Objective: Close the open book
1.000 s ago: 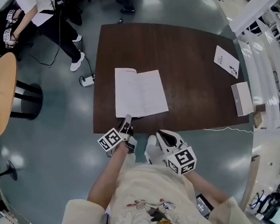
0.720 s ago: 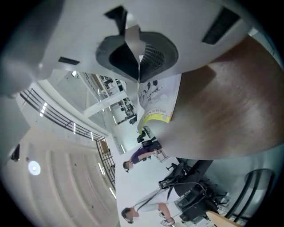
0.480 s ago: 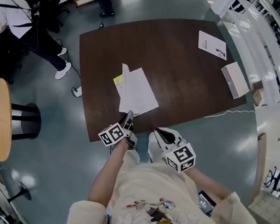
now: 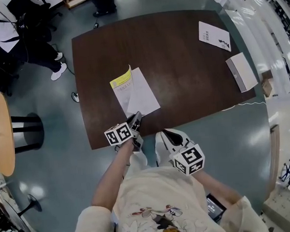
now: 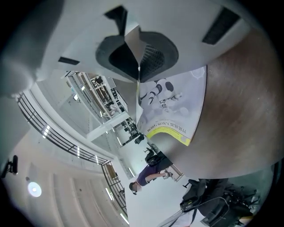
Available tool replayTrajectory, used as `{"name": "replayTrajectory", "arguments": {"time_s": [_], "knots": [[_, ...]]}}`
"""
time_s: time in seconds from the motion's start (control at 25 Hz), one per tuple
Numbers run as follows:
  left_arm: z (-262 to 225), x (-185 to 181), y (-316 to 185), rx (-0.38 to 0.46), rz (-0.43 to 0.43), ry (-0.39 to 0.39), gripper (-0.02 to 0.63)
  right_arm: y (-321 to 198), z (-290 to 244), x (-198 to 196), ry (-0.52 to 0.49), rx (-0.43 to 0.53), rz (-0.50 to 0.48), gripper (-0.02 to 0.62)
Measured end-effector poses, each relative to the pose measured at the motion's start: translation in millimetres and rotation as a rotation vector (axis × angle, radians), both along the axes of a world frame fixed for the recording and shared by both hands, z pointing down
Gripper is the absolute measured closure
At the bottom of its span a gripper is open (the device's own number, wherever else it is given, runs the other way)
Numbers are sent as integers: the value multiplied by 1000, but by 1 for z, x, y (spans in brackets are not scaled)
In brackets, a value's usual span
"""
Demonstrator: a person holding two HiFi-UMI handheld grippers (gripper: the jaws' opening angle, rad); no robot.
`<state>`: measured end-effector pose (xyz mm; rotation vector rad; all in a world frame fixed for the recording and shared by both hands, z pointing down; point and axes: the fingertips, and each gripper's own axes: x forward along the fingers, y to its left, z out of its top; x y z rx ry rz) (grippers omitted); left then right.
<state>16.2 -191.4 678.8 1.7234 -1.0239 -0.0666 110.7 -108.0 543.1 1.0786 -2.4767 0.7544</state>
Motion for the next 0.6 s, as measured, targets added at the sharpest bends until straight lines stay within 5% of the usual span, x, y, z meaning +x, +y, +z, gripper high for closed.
{"name": "replayTrajectory", "arguments": {"time_s": [0.6], "knots": [[39, 43, -9, -124, 126, -148, 578, -12, 14, 43, -11, -37, 62, 592]]}}
